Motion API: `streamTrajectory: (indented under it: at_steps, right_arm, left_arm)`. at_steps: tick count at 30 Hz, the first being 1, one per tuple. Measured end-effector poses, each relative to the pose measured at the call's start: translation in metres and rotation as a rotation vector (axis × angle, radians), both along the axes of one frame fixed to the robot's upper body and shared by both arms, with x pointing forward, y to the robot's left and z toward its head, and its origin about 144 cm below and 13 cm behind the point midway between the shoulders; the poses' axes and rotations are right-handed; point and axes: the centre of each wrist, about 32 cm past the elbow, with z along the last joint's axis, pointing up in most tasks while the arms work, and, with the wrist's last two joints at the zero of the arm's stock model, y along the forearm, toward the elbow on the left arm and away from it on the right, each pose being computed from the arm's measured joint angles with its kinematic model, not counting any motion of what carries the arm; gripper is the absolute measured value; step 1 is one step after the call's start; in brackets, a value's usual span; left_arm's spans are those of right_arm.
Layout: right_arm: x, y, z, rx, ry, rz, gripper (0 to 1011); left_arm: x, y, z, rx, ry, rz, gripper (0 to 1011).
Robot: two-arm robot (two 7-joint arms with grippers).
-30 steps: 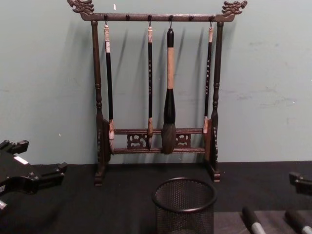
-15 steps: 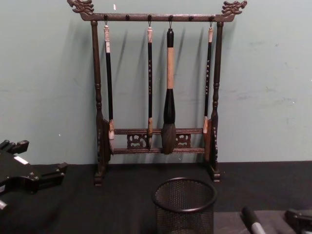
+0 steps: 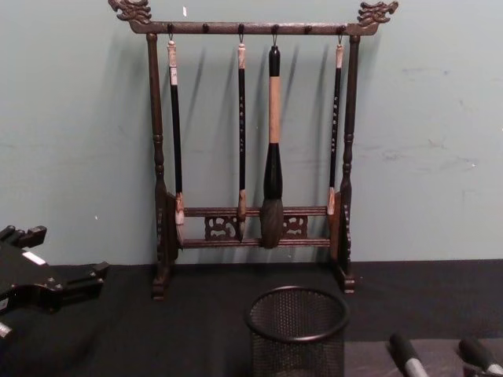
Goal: Pick up the water-based marker from the table and place it into the pen holder.
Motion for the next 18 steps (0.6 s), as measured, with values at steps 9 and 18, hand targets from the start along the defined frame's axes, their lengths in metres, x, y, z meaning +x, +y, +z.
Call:
streamTrajectory:
  at_steps: [9,18]
  right_arm:
    - [-0.0014,0.001,-0.0055,0.008,0.011,0.002,1002]
    - [-0.0011,0.0014,-0.0047,0.008,0.009,0.001,882]
  left_arm:
    - [0.0,0.0,0.0,0.0,0.0,0.0,1009]
    - [0.0,0.0,0.0,0.0,0.0,0.0,1009]
